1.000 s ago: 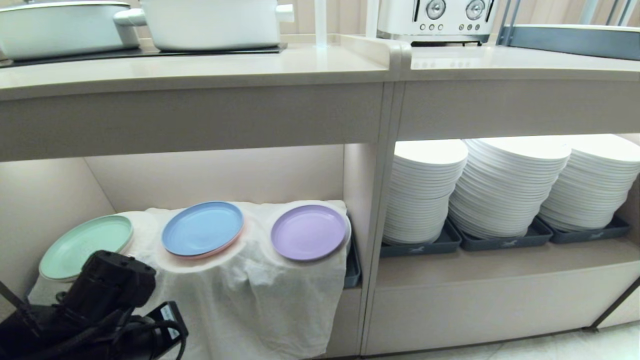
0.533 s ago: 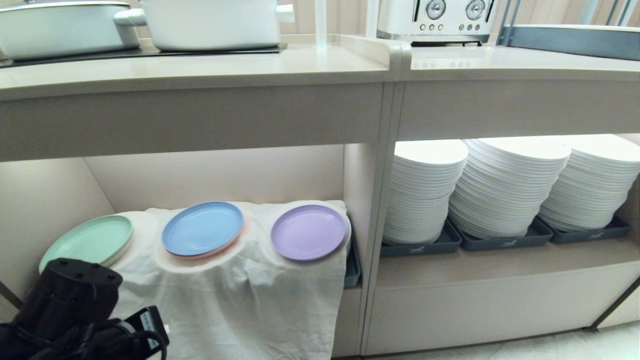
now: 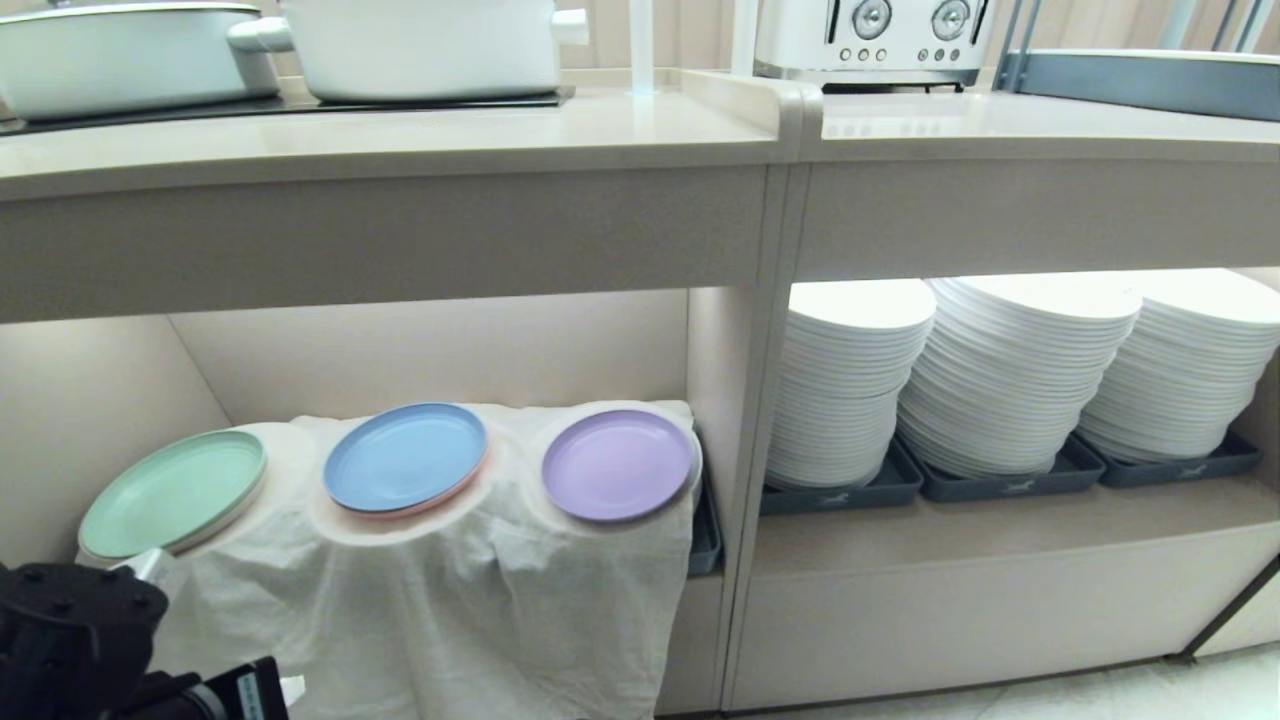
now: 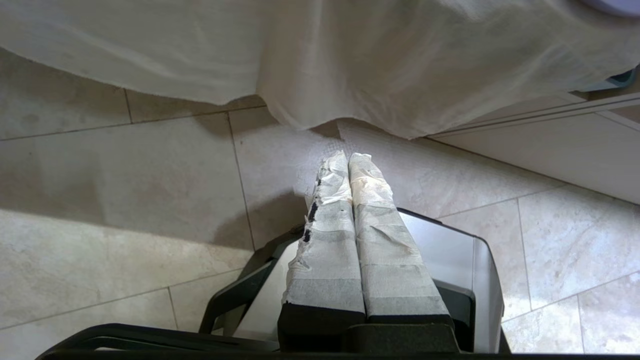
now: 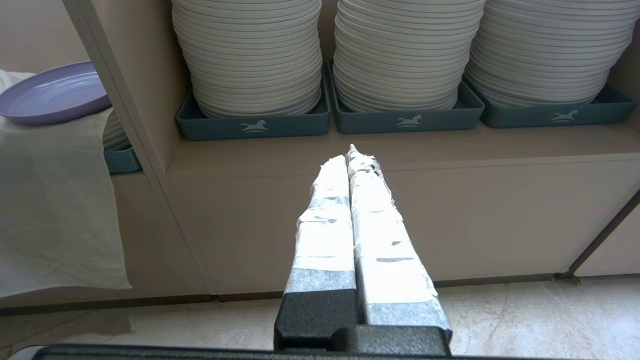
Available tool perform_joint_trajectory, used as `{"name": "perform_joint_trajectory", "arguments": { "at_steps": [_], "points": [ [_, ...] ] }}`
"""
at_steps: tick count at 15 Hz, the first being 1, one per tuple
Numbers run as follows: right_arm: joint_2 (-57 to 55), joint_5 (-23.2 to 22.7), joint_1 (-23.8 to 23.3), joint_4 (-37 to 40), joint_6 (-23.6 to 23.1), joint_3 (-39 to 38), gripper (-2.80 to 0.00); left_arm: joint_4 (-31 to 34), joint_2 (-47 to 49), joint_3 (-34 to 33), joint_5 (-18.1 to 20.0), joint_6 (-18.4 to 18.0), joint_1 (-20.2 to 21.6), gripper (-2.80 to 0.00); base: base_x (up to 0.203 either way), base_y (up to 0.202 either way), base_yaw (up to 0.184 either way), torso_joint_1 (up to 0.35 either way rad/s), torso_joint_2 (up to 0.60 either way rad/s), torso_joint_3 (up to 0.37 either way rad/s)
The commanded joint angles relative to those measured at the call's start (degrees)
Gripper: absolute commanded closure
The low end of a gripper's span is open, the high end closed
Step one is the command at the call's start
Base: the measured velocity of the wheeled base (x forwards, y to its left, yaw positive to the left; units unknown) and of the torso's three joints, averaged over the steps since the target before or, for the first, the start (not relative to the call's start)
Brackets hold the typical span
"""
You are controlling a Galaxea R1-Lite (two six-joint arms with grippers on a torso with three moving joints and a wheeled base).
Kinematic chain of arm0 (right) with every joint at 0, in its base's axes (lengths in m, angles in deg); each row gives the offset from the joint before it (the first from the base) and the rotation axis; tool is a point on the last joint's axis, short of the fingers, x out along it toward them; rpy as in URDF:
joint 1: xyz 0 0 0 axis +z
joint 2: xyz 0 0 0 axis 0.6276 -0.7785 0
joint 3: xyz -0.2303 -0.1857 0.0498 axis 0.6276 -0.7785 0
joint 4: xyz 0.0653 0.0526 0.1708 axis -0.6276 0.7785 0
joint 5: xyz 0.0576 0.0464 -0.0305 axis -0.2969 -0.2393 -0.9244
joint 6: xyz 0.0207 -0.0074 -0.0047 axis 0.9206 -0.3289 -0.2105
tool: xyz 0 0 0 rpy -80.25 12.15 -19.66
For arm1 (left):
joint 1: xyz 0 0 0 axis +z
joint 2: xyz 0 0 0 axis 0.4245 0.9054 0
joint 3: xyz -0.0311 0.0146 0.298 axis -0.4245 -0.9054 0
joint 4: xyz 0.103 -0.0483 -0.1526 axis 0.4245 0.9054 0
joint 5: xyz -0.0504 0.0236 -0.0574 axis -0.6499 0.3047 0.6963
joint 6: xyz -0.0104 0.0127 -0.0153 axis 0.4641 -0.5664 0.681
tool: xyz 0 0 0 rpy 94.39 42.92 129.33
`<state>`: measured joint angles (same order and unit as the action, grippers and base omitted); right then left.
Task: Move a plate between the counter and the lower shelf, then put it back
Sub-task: Pick up the plate in the cupboard
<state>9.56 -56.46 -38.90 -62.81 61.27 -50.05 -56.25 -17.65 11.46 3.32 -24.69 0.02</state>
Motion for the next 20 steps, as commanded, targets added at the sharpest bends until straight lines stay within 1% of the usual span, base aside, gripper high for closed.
{"name": "perform_joint_trajectory", "arguments": {
  "at_steps": [1, 3, 5, 7, 8, 10, 12, 14, 17, 19, 20],
  "points": [
    [0.0, 0.02, -0.05, -0.01, 0.0, 0.0, 0.0, 0.02, -1.11, -0.6, 0.13, -0.94, 1.69, 0.0, 0.0, 0.0, 0.0, 0.0, 0.0, 0.0],
    [0.0, 0.0, -0.03, -0.01, 0.0, 0.0, 0.0, -0.16, -1.65, -1.74, 0.6, -4.42, 4.6, 0.0, 0.0, 0.0, 0.0, 0.0, 0.0, 0.0],
    [0.0, 0.0, 0.02, -0.01, 0.0, 0.0, 0.0, -1.1, -2.48, -2.42, 2.19, -7.72, 7.87, 0.0, 0.0, 0.0, 0.0, 0.0, 0.0, 0.0],
    [0.0, -0.01, 0.02, -0.01, 0.0, 0.0, 0.0, -3.16, -4.04, -3.63, 4.9, -13.52, 12.3, 0.0, 0.0, 0.0, 0.0, 0.0, 0.0, 0.0],
    [0.0, 0.0, 0.02, -0.01, 0.0, 0.0, 0.0, -3.59, -5.34, -4.28, 6.66, -17.26, 14.74, 0.0, 0.0, 0.0, 0.0, 0.0, 0.0, 0.0],
    [0.0, -0.01, -0.06, -0.01, 0.0, 0.0, 0.0, -3.86, -7.84, -5.68, 9.53, -22.99, 18.69, 0.0, 0.0, 0.0, 0.0, 0.0, 0.0, 0.0],
    [0.0, 0.06, -0.03, -0.01, 0.0, 0.0, 0.0, -3.85, -10.38, -7.12, 11.36, -26.66, 22.01, 0.0, 0.0, 0.0, 0.0, 0.0, 0.0, 0.0],
    [0.0, -0.03, -0.06, -0.01, 0.0, 0.0, 0.0, -3.84, -12.83, -8.57, 13.17, -29.57, 24.82, 0.0, 0.0, 0.0, 0.0, 0.0, 0.0, 0.0],
    [0.0, 0.02, 0.02, -0.01, 0.0, 0.0, 0.0, -3.78, -16.14, -10.09, 17.55, -34.62, 29.53, 0.0, 0.0, 0.0, 0.0, 0.0, 0.0, 0.0],
    [0.0, 0.02, 0.01, -0.01, 0.0, 0.0, 0.0, -3.78, -18.48, -11.17, 19.85, -38.09, 31.5, 0.0, 0.0, 0.0, 0.0, 0.0, 0.0, 0.0],
    [0.0, 0.0, 0.02, -0.01, 0.0, 0.0, 0.0, -3.76, -19.57, -11.81, 20.52, -39.17, 31.95, 0.0, 0.0, 0.0, 0.0, 0.0, 0.0, 0.0]
  ]
}}
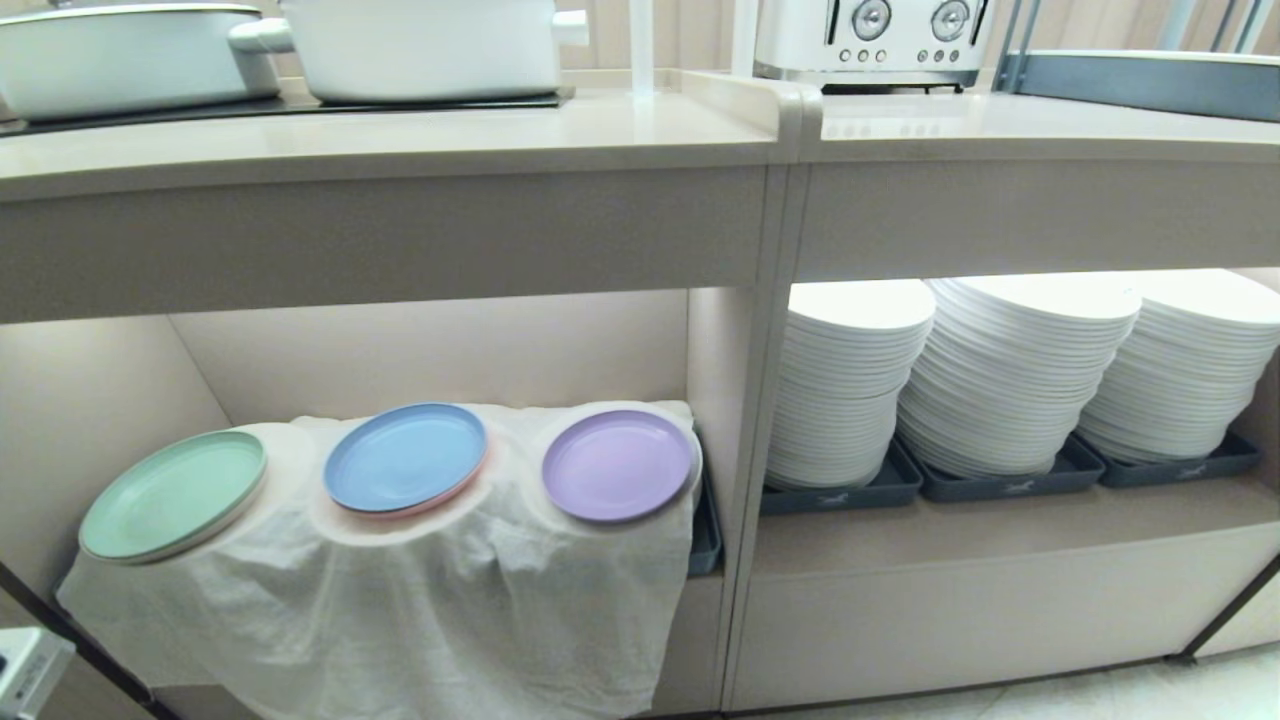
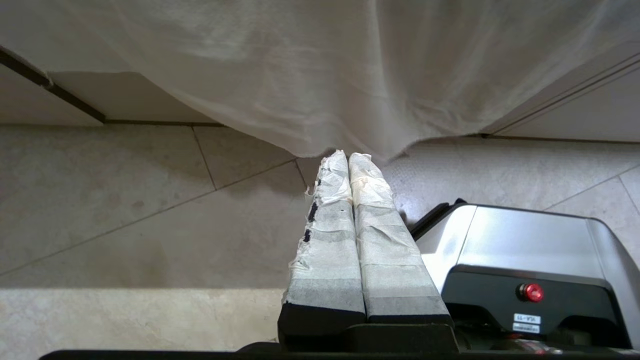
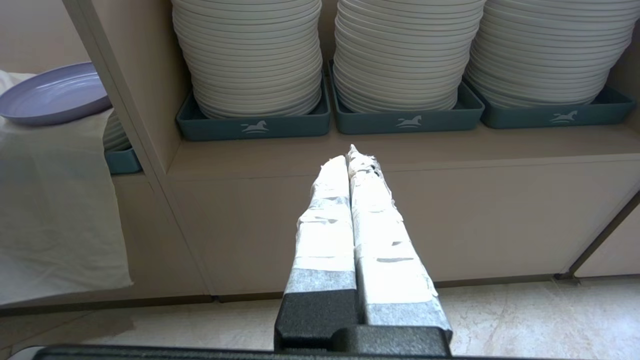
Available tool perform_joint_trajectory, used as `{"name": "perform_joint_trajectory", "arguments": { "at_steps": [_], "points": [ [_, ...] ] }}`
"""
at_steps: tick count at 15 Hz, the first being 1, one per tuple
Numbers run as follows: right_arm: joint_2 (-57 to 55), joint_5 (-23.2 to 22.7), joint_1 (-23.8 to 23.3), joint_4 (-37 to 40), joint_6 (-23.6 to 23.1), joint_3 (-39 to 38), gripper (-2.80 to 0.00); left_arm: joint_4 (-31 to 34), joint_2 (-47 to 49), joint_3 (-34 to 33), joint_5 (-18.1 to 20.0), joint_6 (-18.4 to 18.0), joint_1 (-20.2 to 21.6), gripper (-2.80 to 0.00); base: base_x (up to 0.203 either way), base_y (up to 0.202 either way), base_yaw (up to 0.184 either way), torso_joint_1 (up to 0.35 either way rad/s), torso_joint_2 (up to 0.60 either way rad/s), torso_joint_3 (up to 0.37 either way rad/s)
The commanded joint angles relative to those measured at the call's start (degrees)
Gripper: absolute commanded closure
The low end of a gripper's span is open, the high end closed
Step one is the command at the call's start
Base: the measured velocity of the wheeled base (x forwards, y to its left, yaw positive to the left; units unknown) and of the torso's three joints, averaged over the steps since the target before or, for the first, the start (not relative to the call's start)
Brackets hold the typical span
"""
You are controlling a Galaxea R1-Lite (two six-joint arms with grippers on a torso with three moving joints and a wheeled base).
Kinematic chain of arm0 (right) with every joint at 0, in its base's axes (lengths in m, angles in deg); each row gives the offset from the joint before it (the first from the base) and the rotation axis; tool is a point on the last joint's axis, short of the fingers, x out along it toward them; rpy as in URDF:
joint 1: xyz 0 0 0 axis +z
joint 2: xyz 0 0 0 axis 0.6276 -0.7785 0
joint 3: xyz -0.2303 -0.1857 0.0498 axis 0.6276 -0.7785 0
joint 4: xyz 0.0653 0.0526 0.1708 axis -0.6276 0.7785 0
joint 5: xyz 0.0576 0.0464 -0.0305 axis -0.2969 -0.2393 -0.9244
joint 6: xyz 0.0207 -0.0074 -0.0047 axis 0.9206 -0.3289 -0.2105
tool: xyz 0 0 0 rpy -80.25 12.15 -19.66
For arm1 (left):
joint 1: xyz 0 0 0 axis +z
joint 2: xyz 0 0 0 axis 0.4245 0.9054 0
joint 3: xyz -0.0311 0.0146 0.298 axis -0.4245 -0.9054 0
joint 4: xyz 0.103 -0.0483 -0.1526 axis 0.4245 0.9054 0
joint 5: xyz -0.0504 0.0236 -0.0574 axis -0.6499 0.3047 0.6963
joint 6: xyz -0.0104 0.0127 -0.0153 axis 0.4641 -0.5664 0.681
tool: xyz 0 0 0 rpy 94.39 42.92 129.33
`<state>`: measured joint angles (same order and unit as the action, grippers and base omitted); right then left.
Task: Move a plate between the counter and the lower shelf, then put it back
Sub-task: Pick up the plate in the cupboard
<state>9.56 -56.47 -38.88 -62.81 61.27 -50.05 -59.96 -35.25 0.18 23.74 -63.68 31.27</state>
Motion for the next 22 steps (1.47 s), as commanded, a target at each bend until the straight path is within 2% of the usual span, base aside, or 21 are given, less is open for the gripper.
{"name": "perform_joint_trajectory", "arguments": {
  "at_steps": [1, 8, 14, 17, 20, 22],
  "points": [
    [0.0, -0.01, -0.07, -0.01, 0.0, 0.0, 0.0, -0.01, -2.98, -0.88, 0.44, -0.75, 0.85, 0.0, 0.0, 0.0, 0.0, 0.0, 0.0, 0.0],
    [0.0, -0.02, -0.06, -0.01, 0.0, 0.0, 0.0, -0.05, -11.33, -4.92, 0.37, -1.18, 0.67, 0.0, 0.0, 0.0, 0.0, 0.0, 0.0, 0.0],
    [0.0, 0.01, 0.0, -0.01, 0.0, 0.0, 0.0, -0.05, -18.09, -5.42, -0.05, -1.18, 1.89, 0.0, 0.0, 0.0, 0.0, 0.0, 0.0, 0.0],
    [0.0, 0.06, 0.0, -0.01, 0.0, 0.0, 0.0, -0.05, -22.7, -5.61, -0.34, -1.04, 1.15, 0.0, 0.0, 0.0, 0.0, 0.0, 0.0, 0.0],
    [0.0, -0.02, -0.02, -0.01, 0.0, 0.0, 0.0, 0.1, -27.07, -6.0, -2.87, -0.74, -0.45, 0.0, 0.0, 0.0, 0.0, 0.0, 0.0, 0.0],
    [0.0, 0.05, -0.07, -0.01, 0.0, 0.0, 0.0, 0.1, -29.44, -6.14, -3.01, -0.2, -0.74, 0.0, 0.0, 0.0, 0.0, 0.0, 0.0, 0.0]
  ]
}}
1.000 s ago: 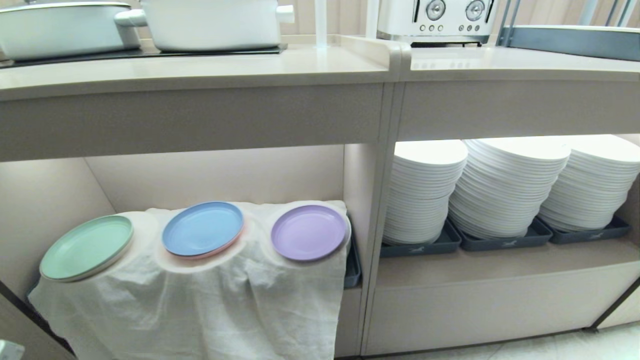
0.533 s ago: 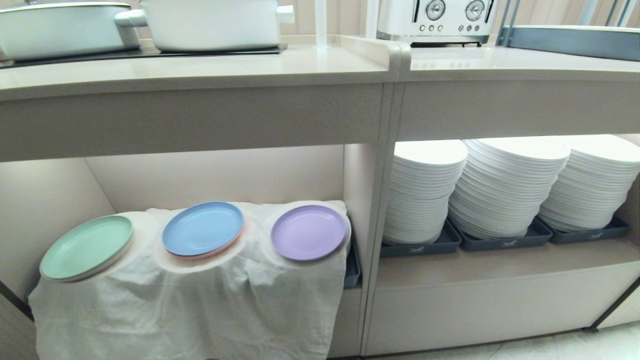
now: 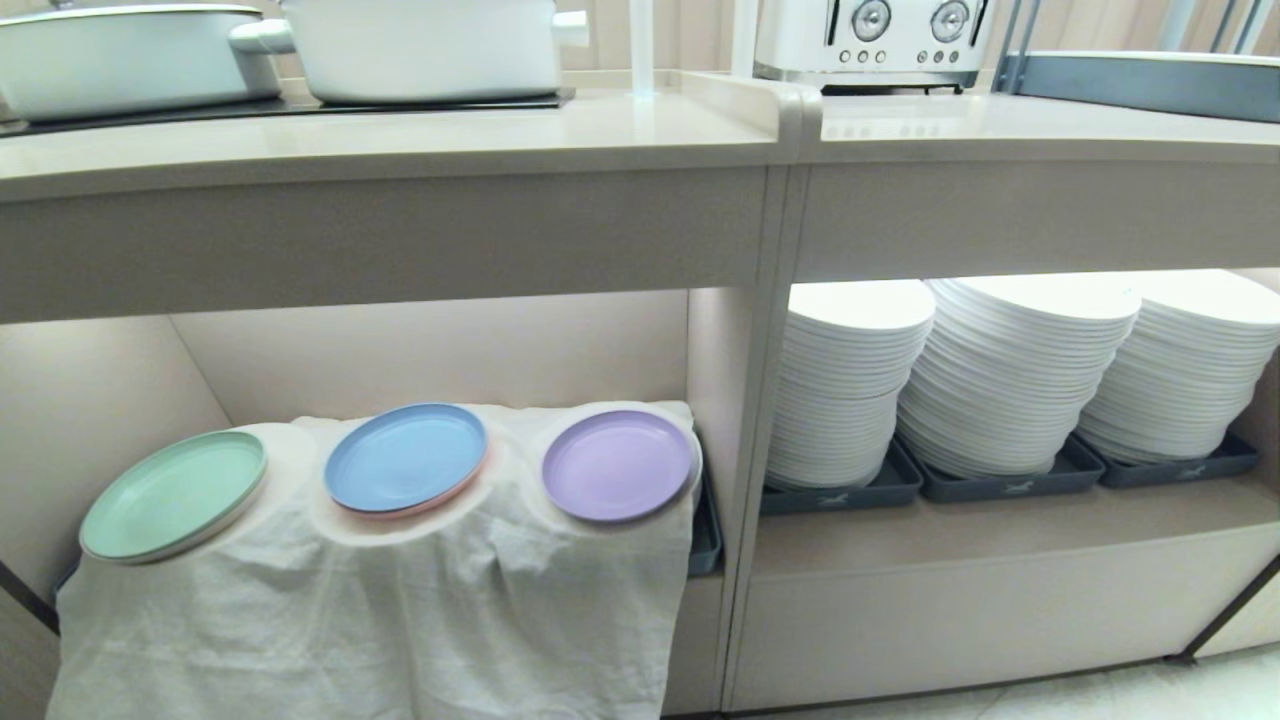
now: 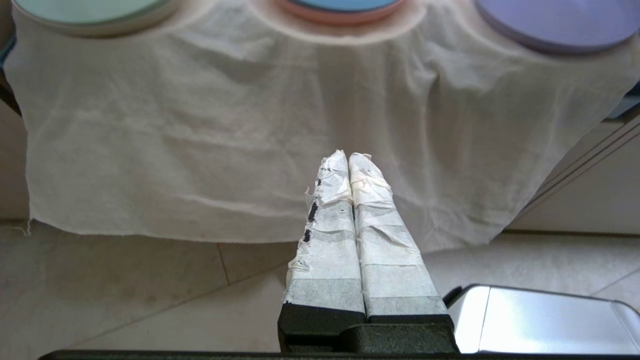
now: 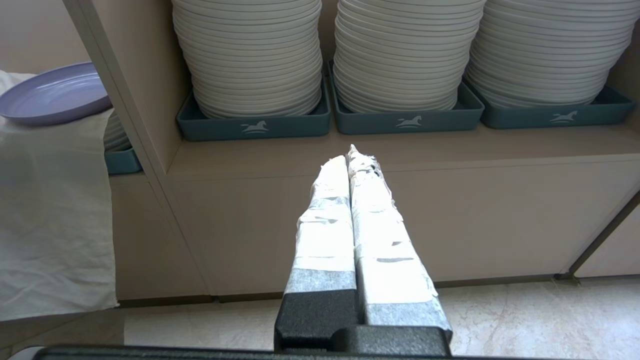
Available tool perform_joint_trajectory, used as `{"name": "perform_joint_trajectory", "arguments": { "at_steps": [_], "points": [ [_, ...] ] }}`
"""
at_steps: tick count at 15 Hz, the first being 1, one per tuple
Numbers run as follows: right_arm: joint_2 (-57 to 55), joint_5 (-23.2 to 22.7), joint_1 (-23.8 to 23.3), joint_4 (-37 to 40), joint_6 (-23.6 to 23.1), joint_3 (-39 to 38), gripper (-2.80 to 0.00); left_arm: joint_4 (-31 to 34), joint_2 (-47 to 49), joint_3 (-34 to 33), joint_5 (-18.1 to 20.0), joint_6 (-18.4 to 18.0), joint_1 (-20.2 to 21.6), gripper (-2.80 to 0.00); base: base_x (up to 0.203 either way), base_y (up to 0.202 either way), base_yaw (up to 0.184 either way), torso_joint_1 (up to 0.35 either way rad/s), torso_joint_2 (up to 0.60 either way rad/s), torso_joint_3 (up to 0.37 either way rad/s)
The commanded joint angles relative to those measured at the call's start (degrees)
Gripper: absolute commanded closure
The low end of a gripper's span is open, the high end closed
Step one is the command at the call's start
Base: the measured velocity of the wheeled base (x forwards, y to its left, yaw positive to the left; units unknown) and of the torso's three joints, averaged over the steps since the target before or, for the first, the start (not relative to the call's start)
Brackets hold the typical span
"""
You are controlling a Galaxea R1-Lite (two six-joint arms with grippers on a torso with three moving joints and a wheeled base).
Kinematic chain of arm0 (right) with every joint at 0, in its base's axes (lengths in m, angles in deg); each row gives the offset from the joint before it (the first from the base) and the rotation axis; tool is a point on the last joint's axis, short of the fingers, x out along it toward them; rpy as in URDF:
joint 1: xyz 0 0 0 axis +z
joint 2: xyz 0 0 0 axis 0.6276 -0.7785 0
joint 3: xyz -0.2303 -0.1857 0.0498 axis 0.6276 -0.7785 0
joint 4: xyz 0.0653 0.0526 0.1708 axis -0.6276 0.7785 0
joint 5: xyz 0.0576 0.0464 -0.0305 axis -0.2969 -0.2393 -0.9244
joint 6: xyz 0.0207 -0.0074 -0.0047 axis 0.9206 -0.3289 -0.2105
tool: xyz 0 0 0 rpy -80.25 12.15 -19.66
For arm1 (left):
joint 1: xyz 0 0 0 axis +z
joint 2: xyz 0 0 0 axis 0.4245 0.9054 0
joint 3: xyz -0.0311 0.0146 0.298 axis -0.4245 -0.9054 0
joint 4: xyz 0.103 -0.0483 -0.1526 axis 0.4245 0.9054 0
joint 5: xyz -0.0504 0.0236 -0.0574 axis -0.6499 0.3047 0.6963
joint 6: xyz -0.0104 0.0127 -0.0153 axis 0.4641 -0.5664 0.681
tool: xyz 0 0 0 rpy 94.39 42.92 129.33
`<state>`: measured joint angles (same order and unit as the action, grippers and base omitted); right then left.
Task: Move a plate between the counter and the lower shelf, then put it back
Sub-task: Pick up the plate in the cupboard
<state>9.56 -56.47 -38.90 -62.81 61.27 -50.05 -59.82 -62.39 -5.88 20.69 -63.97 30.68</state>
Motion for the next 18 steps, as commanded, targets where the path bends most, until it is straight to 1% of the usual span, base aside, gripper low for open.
{"name": "perform_joint_trajectory", "arguments": {
  "at_steps": [1, 3, 7, 12, 15, 16, 17, 18],
  "points": [
    [0.0, 0.05, 0.02, -0.01, 0.0, 0.0, 0.0, -0.01, -3.89, -0.08, 0.08, 0.2, -0.77, 0.0, 0.0, 0.0, 0.0, 0.0, 0.0, 0.0],
    [0.0, 0.0, -0.06, -0.01, 0.0, 0.0, 0.0, -0.13, -6.28, -0.16, -0.05, 0.26, -2.77, 0.0, 0.0, 0.0, 0.0, 0.0, 0.0, 0.0],
    [0.0, 0.06, 0.02, -0.01, 0.0, 0.0, 0.0, -0.01, -11.81, -0.17, 0.09, 0.27, -4.81, 0.0, 0.0, 0.0, 0.0, 0.0, 0.0, 0.0],
    [0.0, -0.02, 0.02, -0.01, 0.0, 0.0, 0.0, -0.01, -20.02, -0.17, 0.09, 1.47, -5.32, 0.0, 0.0, 0.0, 0.0, 0.0, 0.0, 0.0],
    [0.0, -0.02, 0.02, -0.01, 0.0, 0.0, 0.0, -0.36, -21.03, -0.44, -0.33, 1.5, -5.38, 0.0, 0.0, 0.0, 0.0, 0.0, 0.0, 0.0],
    [0.0, -0.02, 0.02, -0.01, 0.0, 0.0, 0.0, -0.33, -21.03, -0.44, -0.66, 1.4, -5.38, 0.0, 0.0, 0.0, 0.0, 0.0, 0.0, 0.0],
    [0.0, -0.02, 0.02, -0.01, 0.0, 0.0, 0.0, -0.1, -21.03, -0.44, -2.45, 1.24, -5.38, 0.0, 0.0, 0.0, 0.0, 0.0, 0.0, 0.0],
    [0.0, 0.0, -0.06, -0.01, 0.0, 0.0, 0.0, 0.61, -21.03, -0.78, -4.2, 0.28, -5.38, 0.0, 0.0, 0.0, 0.0, 0.0, 0.0, 0.0]
  ]
}}
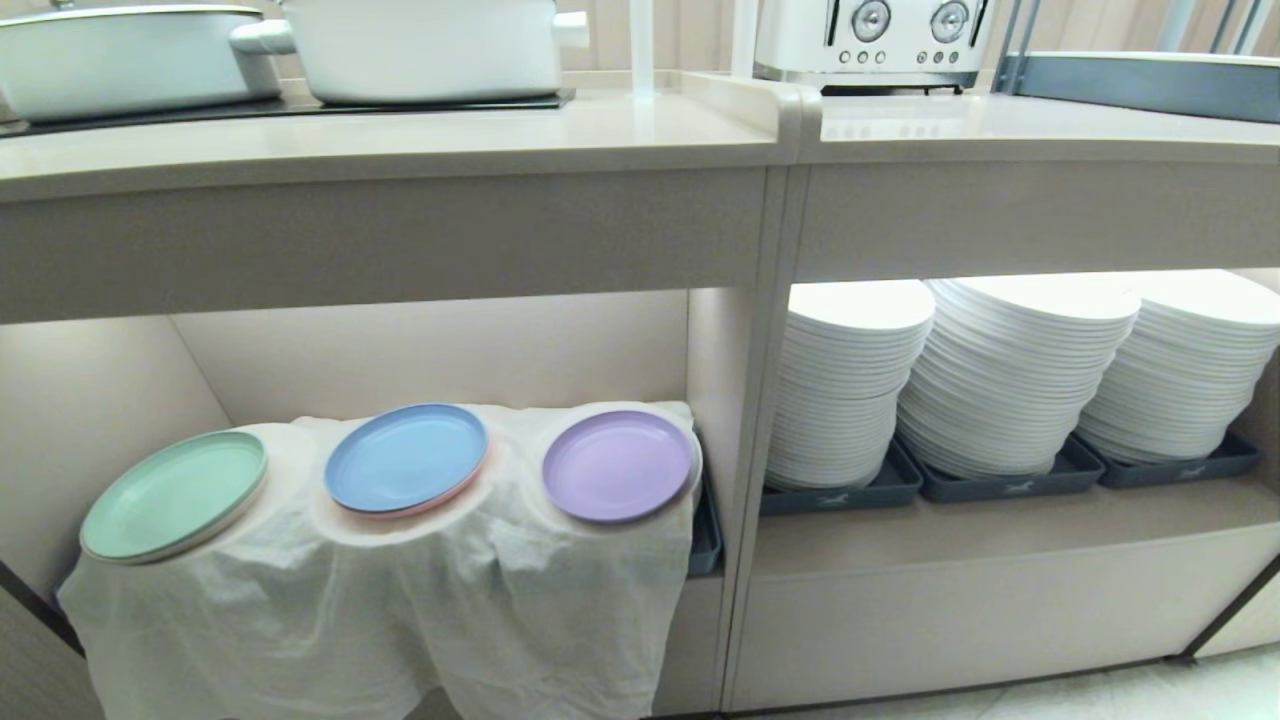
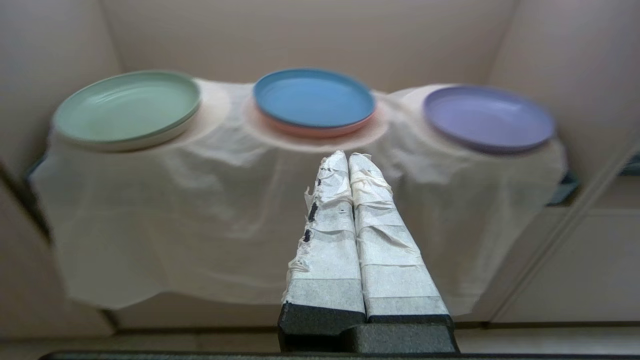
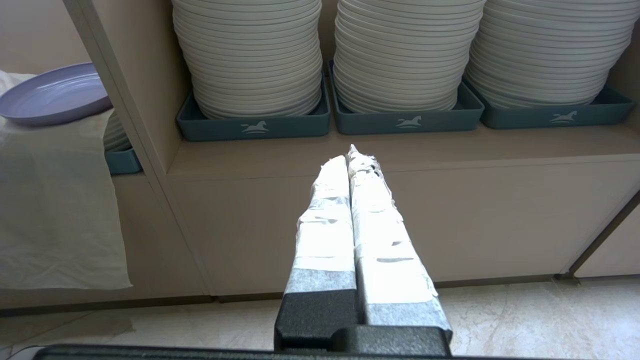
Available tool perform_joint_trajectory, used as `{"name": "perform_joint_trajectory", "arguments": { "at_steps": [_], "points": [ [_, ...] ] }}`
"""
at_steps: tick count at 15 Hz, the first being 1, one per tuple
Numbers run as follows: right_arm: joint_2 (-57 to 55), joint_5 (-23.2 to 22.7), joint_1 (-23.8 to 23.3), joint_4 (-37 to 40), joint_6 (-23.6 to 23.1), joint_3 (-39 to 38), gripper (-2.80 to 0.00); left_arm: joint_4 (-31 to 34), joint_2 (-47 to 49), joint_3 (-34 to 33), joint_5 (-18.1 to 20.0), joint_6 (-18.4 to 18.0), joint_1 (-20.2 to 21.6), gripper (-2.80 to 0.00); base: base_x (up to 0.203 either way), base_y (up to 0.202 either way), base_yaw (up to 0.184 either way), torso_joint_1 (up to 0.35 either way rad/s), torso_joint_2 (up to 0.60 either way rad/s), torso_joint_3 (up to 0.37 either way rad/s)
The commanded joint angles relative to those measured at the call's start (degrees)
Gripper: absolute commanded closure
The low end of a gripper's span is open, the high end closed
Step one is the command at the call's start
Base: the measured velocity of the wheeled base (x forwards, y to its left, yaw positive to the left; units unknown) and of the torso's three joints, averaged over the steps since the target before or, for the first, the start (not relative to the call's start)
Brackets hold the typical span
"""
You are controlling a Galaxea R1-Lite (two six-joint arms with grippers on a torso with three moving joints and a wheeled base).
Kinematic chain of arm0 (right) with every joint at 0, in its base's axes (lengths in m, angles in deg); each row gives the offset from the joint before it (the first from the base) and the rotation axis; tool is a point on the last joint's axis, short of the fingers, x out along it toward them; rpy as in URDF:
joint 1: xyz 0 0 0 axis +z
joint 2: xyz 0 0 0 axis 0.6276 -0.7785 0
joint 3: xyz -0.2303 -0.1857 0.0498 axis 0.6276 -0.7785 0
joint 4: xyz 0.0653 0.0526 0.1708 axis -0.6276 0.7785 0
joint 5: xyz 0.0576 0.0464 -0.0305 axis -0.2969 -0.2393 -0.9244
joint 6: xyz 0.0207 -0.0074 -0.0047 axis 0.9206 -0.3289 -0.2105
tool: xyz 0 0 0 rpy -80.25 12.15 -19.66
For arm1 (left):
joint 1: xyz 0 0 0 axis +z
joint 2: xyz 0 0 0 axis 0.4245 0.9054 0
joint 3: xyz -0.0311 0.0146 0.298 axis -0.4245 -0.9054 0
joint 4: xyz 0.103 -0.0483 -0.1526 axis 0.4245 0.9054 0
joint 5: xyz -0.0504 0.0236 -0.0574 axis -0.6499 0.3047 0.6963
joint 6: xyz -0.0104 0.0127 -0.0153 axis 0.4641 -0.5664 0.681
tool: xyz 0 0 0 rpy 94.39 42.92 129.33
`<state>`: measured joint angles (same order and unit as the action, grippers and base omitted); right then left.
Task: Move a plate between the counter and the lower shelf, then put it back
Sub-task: Pick up the plate in the cupboard
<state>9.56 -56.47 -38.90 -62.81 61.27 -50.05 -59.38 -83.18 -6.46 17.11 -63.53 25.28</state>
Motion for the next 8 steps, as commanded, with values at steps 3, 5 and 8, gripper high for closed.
{"name": "perform_joint_trajectory", "arguments": {
  "at_steps": [3, 5, 8],
  "points": [
    [0.0, 0.04, -0.03, -0.01, 0.0, 0.0, 0.0, 1.04, -0.24, -0.29, -0.46, -0.35, 0.02, 0.0, 0.0, 0.0, 0.0, 0.0, 0.0, 0.0],
    [0.0, -0.02, 0.02, -0.01, 0.0, 0.0, 0.0, 1.04, -0.24, -0.29, -0.55, -0.35, 0.02, 0.0, 0.0, 0.0, 0.0, 0.0, 0.0, 0.0],
    [0.0, 0.03, 0.02, -0.01, 0.0, 0.0, 0.0, 1.04, -0.24, -0.29, -0.64, -0.39, 0.02, 0.0, 0.0, 0.0, 0.0, 0.0, 0.0, 0.0]
  ]
}}
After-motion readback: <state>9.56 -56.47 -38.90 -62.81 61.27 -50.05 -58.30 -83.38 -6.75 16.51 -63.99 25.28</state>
